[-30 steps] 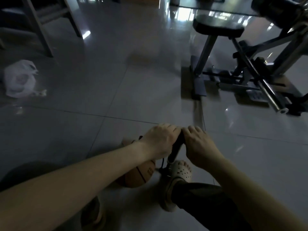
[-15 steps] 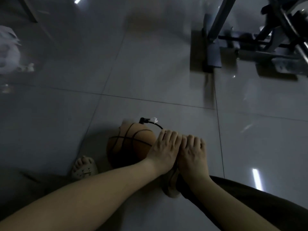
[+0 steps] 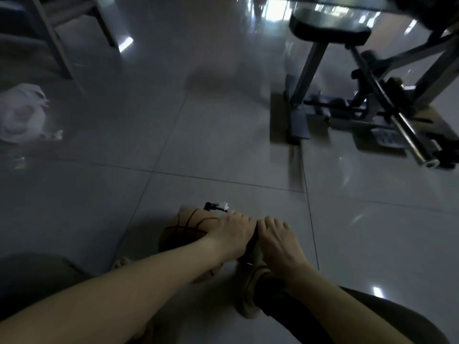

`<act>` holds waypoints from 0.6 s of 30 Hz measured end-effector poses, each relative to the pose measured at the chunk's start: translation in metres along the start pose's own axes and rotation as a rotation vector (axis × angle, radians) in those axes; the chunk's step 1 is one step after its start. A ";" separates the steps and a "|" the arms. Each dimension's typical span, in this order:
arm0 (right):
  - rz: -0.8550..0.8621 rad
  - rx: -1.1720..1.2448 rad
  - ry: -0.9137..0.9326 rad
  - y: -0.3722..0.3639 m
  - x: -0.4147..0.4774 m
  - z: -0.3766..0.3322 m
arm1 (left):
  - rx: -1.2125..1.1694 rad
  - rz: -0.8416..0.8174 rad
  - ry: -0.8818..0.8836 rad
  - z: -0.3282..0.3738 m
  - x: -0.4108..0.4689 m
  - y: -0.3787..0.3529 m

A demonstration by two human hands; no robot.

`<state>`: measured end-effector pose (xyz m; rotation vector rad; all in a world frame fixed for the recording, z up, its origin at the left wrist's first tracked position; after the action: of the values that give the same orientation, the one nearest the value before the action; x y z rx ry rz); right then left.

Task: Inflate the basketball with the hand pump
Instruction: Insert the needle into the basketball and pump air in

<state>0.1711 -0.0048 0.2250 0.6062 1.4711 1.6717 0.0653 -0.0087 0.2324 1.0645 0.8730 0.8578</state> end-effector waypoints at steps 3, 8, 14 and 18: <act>0.276 -0.081 -0.077 0.068 -0.006 0.019 | 0.006 0.290 -0.097 0.013 -0.015 0.073; 0.442 -0.053 -0.153 0.092 -0.023 0.010 | 0.030 0.548 -0.119 0.022 -0.031 0.074; 0.347 -0.021 -0.216 0.016 -0.020 -0.008 | 0.003 0.483 -0.008 0.012 -0.019 -0.009; 0.255 -0.019 -0.231 -0.020 -0.008 -0.012 | 0.005 0.445 0.022 0.003 -0.002 -0.039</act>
<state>0.1708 -0.0187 0.2046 0.9755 1.2513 1.7371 0.0736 -0.0215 0.1965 1.2794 0.6635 1.2381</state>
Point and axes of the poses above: each hand's wrist, its own x-axis towards the middle knuckle, its own y-axis out of the back of the hand, z = x × y, the point moved 5 cm from there along x, towards the middle knuckle, and after that the axes turned 13 degrees about -x, right-handed, at the moved point
